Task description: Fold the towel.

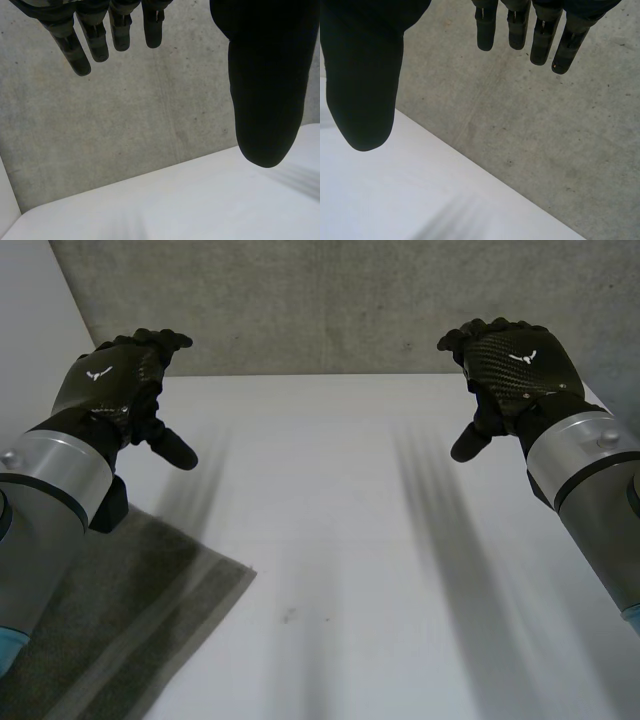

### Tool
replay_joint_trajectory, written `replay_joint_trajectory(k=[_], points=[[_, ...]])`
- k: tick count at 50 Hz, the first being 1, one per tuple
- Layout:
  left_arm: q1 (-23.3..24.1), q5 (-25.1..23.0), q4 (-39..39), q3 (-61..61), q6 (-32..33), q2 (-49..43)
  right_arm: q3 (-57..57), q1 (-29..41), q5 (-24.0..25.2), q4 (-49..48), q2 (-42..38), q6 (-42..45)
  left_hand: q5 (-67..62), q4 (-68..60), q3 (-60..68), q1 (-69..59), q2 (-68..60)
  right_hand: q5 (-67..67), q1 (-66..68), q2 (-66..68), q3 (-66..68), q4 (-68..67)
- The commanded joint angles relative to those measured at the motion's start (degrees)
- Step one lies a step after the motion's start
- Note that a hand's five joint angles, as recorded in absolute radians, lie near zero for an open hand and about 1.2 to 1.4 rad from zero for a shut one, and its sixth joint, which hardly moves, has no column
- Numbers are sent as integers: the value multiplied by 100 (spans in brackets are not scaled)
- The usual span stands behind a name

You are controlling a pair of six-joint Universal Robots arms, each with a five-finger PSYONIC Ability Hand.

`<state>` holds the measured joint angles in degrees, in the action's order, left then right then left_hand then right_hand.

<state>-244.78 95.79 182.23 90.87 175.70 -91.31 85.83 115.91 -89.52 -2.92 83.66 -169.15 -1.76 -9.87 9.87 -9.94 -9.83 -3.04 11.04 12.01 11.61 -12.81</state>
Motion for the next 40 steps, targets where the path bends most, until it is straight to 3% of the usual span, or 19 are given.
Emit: replay_joint_trajectory(k=[1, 14, 17, 19, 20, 22, 23, 25, 35, 40], points=[[1, 1, -3, -7, 0, -1, 13, 2, 13, 2, 1, 5, 172, -17, 18, -11, -21, 304, -104, -201, -161, 281], [-8, -52, -30, -69, 70, -63, 31, 10, 57, 20, -43, 23, -98, -286, 287, -280, -290, 304, -104, -201, -161, 281], [-8, -342, -47, -69, 553, -177, 74, 37, 224, 29, -70, 269, -182, -370, 371, -364, -375, 304, -104, -201, -161, 281], [-8, -788, -73, 18, 1532, -326, 136, 54, 513, 37, -96, 610, -232, -421, 421, -414, -425, 304, -104, -201, -161, 281], [-8, -790, -74, 19, 1538, -326, 136, 54, 514, 37, -96, 611, -232, -421, 421, -415, -425, 304, -104, -201, -161, 281], [-87, -1009, -126, 255, 2500, -458, 189, 63, 698, 37, -113, 787, -700, -889, 889, -882, -893, 304, -104, -201, -161, 281], [-87, -1010, -126, 256, 2505, -458, 189, 63, 699, 37, -113, 787, -703, -892, 892, -885, -896, 304, -104, -201, -161, 281], [-279, -1080, -109, 536, 3213, -546, 233, 63, 795, 29, -253, 840, -1055, -1244, 1245, -1238, -1248, 304, -104, -201, -161, 281], [-509, -1669, -153, 871, 3612, -1574, 233, 54, 822, 46, -676, 858, -1325, -1514, 1515, -1508, -1518, 304, -104, -201, -161, 281], [-614, -2073, -118, 880, 3718, -1978, 268, 63, 839, 37, -886, 875, -2401, -2590, 2590, -2583, -2594, 304, -104, -201, -161, 281]])
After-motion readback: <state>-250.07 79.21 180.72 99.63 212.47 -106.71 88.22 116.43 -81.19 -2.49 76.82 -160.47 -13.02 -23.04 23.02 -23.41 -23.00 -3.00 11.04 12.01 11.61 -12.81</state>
